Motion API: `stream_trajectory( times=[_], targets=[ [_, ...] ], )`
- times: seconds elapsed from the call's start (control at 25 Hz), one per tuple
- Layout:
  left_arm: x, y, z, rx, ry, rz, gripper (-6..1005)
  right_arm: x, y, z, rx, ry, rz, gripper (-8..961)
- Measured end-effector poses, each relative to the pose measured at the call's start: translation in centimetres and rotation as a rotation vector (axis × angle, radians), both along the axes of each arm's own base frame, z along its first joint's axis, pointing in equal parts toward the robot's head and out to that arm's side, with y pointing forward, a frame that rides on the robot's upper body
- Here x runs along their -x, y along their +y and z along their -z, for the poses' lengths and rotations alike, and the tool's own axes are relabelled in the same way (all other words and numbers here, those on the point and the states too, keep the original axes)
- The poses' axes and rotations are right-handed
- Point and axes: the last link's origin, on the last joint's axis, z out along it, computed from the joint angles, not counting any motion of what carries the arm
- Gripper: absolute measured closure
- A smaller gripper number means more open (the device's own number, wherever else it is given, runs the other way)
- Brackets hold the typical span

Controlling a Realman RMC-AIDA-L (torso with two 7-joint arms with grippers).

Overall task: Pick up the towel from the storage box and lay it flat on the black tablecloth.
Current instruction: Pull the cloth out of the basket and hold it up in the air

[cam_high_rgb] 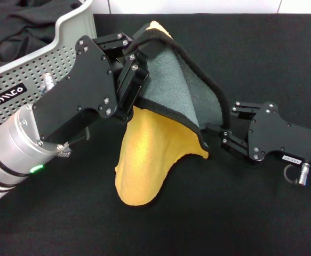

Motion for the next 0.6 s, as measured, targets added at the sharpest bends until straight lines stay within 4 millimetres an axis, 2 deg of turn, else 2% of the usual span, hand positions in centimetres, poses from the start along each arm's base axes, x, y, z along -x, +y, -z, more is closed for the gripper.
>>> stream_trajectory(
  times=[0.4,0.6],
  targets=[
    [-0.04,-0.02,0.04,0.002,0.001,0.003,976,-0.38,-0.12,0.11,0.005,0.002,0.02,710],
    [-0.04,-0.08,0.12,0.006,0.001,0.003,975,-0.2,-0.33,0.01,-0.002,0.007,-0.007,752]
  ],
)
